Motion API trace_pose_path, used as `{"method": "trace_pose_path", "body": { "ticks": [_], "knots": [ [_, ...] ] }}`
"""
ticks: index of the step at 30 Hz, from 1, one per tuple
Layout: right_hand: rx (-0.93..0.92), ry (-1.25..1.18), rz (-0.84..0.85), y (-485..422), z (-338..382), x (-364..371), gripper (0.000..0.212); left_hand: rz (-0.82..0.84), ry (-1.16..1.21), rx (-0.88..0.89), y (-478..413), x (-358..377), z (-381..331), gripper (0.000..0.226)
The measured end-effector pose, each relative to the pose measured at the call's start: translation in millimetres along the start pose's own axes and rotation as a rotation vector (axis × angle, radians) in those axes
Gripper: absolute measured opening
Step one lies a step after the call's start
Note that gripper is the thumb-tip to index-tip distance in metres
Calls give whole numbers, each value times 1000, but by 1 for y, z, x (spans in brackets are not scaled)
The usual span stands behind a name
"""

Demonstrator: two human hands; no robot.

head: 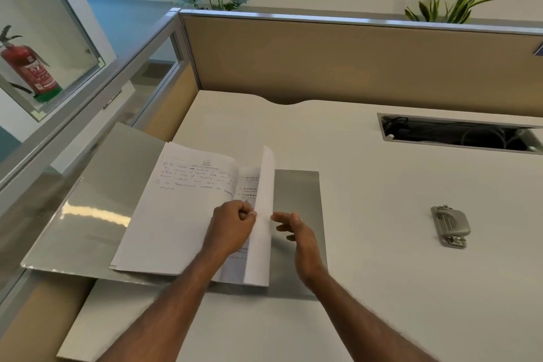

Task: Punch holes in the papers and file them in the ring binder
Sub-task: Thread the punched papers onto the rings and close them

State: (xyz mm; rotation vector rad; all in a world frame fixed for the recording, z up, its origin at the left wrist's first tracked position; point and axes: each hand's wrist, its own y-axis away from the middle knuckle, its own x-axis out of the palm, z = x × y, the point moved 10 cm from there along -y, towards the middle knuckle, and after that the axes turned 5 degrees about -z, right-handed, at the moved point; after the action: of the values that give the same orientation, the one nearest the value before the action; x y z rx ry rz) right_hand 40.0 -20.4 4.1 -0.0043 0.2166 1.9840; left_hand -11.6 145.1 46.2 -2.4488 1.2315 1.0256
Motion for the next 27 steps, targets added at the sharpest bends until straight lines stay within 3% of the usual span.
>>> {"method": "trace_pose_path", "body": {
  "ticks": [7, 10, 17, 23, 27],
  "knots": [
    [-39, 364, 11, 1, -21, -18, 36, -221, -111, -80, -15, -83, 45, 8],
    [-37, 547, 65, 4, -33, -15, 48, -323, -298, -74, -19, -123, 63, 10],
    [-93, 713, 59, 1, -36, -13, 55, -429, -641, -29, -29, -171, 80, 15],
    [-170, 914, 135, 1, -45, -8, 68, -471, -711, -12, -26, -178, 87, 14],
    [-167, 922, 121, -4, -45, -9, 69, -480, -695, -6, -24, -174, 88, 16]
  ]
}}
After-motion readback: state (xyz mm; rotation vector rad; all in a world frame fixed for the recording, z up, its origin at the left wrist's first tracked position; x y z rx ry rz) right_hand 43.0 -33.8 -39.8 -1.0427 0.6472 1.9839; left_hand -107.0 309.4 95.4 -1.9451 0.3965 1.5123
